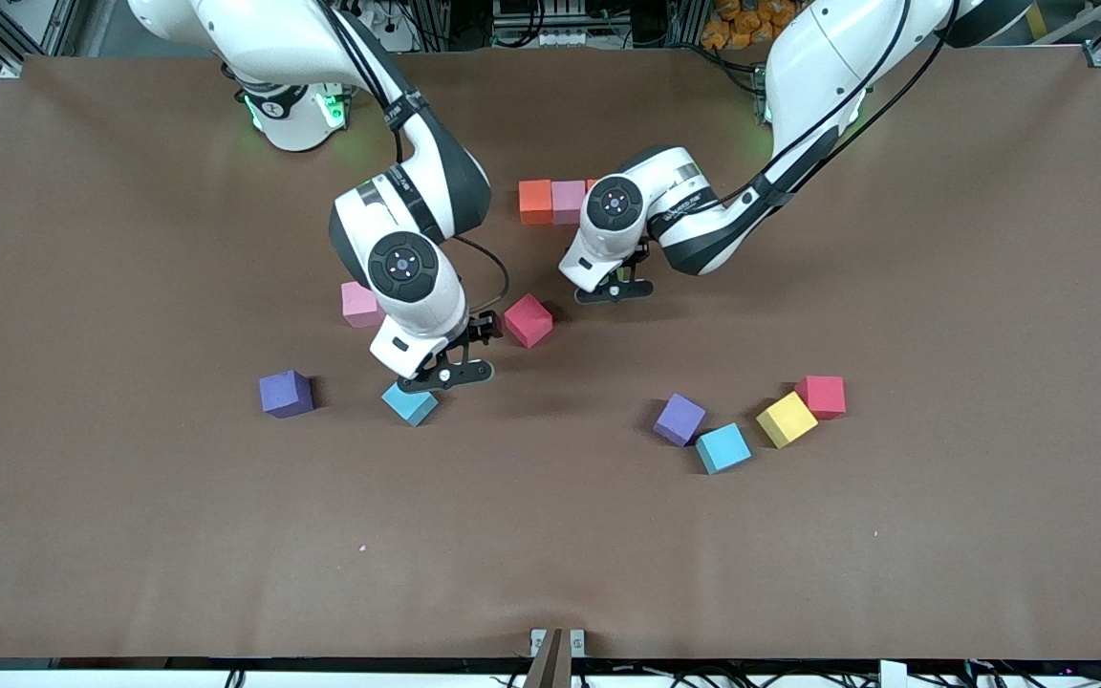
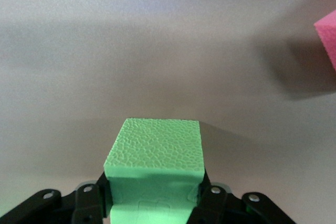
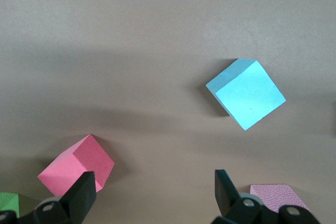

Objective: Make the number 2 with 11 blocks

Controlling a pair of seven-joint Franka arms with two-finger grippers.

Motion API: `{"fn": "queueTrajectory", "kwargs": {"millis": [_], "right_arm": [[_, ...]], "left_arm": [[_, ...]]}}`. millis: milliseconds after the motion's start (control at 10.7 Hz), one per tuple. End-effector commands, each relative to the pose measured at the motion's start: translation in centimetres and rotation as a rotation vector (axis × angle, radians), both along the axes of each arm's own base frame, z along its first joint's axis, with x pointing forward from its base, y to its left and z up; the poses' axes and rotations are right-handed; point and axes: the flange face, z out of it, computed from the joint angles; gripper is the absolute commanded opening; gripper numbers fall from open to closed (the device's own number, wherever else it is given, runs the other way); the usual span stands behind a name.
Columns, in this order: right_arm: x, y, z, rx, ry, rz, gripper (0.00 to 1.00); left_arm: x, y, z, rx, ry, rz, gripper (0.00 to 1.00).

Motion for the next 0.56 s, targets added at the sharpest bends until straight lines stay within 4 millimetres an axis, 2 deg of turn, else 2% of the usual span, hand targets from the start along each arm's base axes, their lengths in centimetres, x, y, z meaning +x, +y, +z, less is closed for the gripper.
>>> {"fn": "queueTrajectory", "kwargs": {"millis": [0,94,187,281,468], "right_arm": [[0.01,0.02,0.49,-0.005,-0.005,0.009,1.00],[-0.05,0.10,0.49,-0.005,-0.005,0.010,1.00],[-0.05,0.09,0.49,-0.006,-0.006,0.011,1.00],[-0.07,0.07,0.42,-0.007,-0.005,0.009,1.00],[-0.07,0.07,0.42,-0.007,-0.005,0.009,1.00]], "left_arm": [[-0.94,0.61,-0.14,0.015,-0.001,0.009,0.61],[-1.15,0.72,-0.27,0.018,0.001,0.005,0.62],[-1.10,0.69,-0.22,0.017,0.001,0.008,0.75],[-1.00,0.72,-0.24,0.017,0.002,0.013,1.00],[-0.38,0.66,0.36,0.023,-0.004,0.075,1.00]]}}
